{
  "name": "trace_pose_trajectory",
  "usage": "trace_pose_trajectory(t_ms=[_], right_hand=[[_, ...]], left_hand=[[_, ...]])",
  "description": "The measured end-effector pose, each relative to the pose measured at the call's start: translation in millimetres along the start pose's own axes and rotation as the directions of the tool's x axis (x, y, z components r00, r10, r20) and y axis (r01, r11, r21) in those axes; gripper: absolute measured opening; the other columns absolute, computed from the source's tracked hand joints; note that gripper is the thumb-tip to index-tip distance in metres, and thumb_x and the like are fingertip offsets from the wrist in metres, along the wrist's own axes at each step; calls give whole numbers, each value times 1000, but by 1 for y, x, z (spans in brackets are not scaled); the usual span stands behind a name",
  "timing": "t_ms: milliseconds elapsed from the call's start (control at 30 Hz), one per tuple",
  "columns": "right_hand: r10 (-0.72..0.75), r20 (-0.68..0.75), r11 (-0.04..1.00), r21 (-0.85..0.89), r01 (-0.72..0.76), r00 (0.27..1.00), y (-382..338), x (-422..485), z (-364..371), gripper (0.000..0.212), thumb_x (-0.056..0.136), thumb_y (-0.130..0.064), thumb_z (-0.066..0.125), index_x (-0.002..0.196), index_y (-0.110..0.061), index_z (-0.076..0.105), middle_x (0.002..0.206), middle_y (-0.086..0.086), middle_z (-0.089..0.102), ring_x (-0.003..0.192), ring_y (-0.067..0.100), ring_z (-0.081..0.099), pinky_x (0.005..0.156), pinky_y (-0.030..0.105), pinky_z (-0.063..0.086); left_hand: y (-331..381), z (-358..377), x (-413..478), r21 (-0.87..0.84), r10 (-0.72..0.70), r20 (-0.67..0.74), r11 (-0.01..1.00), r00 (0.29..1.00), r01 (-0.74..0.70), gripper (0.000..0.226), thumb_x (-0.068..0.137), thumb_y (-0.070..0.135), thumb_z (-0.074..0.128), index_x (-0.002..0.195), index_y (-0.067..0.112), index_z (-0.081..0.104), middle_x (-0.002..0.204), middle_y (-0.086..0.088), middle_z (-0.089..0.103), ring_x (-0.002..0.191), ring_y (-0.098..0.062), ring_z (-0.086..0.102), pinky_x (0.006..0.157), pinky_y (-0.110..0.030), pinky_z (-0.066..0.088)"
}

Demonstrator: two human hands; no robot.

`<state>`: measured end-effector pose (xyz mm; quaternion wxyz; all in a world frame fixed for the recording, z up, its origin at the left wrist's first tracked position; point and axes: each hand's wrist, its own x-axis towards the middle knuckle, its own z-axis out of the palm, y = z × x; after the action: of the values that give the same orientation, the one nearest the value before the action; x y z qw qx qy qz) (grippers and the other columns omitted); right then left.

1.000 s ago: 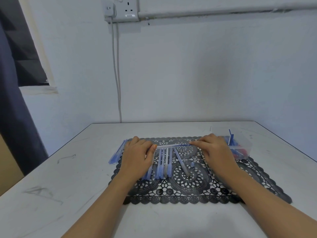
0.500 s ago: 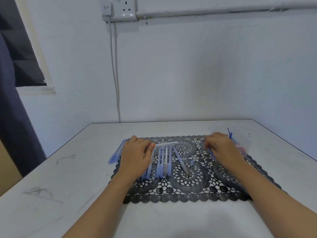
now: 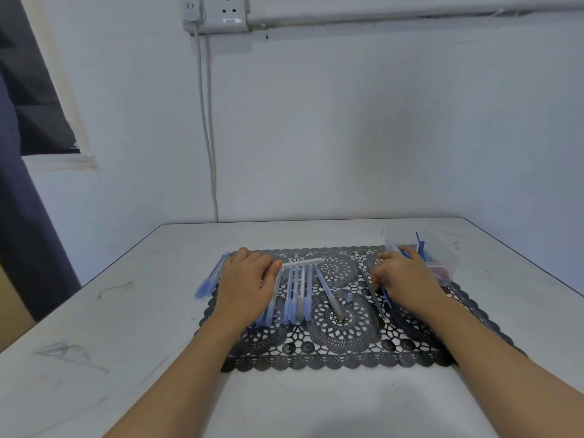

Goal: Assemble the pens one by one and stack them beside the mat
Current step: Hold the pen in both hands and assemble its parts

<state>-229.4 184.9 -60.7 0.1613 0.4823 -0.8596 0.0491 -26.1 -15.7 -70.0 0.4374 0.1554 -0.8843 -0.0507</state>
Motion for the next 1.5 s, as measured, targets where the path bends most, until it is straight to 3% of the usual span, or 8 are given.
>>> trace_pose_trajectory(t_ms=[333,467,567,733,867,1100,1333,1500], right_hand=[[-8,-100,996,85,17,995,0,2,2,22,79,-9,64,77,-29,72,100,-9,68,113,10,51,107,36,16],[190,-379,935,351,-50,906,4,0,-1,20,77,-1,64,75,-19,72,84,-2,70,92,17,59,97,36,31],[339,-435,904,397,-161,834,13,0,-2,17,81,-7,58,85,-18,70,90,1,69,91,20,58,95,39,35],[489,-306,868,267,-419,817,27,-1,3,27,89,-30,46,93,-17,70,98,6,66,100,25,52,93,38,30],[479,-188,877,140,-460,857,29,-2,6,55,90,-52,27,83,-20,72,93,6,65,98,24,51,96,38,29],[504,-111,864,62,-500,857,25,-3,1,55,91,-52,27,75,-13,62,90,9,65,93,25,53,95,36,32],[534,-97,843,141,-520,840,21,-6,-9,43,88,-52,36,55,-24,35,61,-1,50,68,21,45,96,35,32],[546,-121,834,173,-524,829,22,-3,-3,53,86,-54,37,55,-14,56,57,0,53,60,19,47,93,36,35]], left_hand=[[1,1,0,11,13,5,1000,1000,-13,38,91,41,31,71,22,56,59,20,32,69,-13,38,66,-32,33],[2,1,0,8,20,0,1000,1000,-20,36,91,40,31,70,22,54,58,20,31,68,-14,38,66,-32,33],[2,0,0,10,25,7,1000,1000,-25,31,91,41,31,67,27,45,56,19,31,67,-14,37,66,-31,32],[1,1,-1,3,33,15,999,999,-33,27,91,41,31,69,30,40,56,22,31,67,-13,37,66,-31,31],[1,1,-1,-1,35,9,999,999,-35,26,91,41,31,69,30,40,56,22,30,67,-13,36,66,-31,32],[1,1,-2,3,38,17,999,999,-38,25,91,41,30,71,31,40,57,24,29,67,-13,36,65,-30,29],[2,0,-2,-12,23,35,1000,999,-23,26,91,42,30,69,31,40,56,21,33,68,-13,36,65,-29,28],[0,1,-2,-1,29,30,1000,999,-29,29,91,42,30,67,29,40,56,18,33,66,-14,36,63,-30,28]])
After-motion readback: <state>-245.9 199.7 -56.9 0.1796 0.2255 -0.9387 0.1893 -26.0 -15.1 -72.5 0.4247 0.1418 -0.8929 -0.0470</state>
